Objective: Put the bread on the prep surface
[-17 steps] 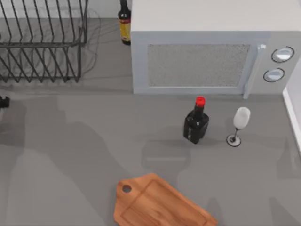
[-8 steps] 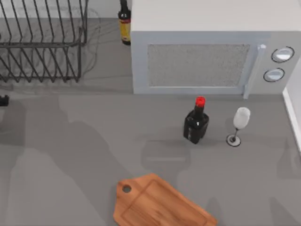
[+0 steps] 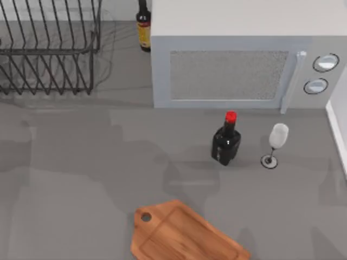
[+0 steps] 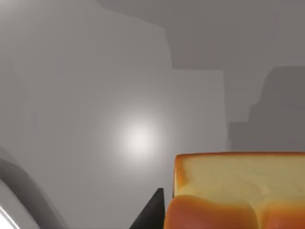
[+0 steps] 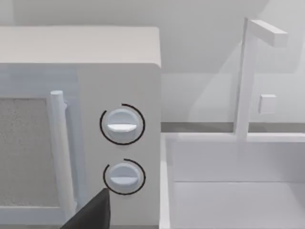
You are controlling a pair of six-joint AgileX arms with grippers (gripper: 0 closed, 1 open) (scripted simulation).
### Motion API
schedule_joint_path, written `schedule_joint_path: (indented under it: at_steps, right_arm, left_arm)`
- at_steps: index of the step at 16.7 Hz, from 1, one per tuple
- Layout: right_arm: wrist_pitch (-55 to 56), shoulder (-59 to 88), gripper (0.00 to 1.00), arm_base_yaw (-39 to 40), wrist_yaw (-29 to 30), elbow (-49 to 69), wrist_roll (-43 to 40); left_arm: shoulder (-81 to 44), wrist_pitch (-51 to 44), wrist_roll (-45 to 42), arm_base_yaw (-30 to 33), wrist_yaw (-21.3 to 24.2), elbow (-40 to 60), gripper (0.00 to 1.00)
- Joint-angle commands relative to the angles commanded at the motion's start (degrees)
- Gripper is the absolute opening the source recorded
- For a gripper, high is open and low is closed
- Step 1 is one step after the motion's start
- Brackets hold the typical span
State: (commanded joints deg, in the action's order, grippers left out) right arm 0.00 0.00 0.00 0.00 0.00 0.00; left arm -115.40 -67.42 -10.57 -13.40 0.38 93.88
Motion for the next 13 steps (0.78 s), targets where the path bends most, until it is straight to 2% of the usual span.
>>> schedule_joint_path:
  at_steps: [8, 10, 13]
  right_arm:
    - [0.0, 0.0, 1.00, 0.0, 0.0, 0.0, 0.0]
    - [0.0, 0.0, 1.00, 0.0, 0.0, 0.0, 0.0]
    - [0.0, 0.0, 1.00, 0.0, 0.0, 0.0, 0.0]
  left_arm:
    - [0.4, -0.9, -1.8, 1.2, 0.0, 0.8, 0.00]
    - [0.3, -0.9, -6.1, 4.1, 0.0, 0.5, 0.00]
    - [0.2, -0.7, -17.0, 11.2, 0.0, -0.3, 0.00]
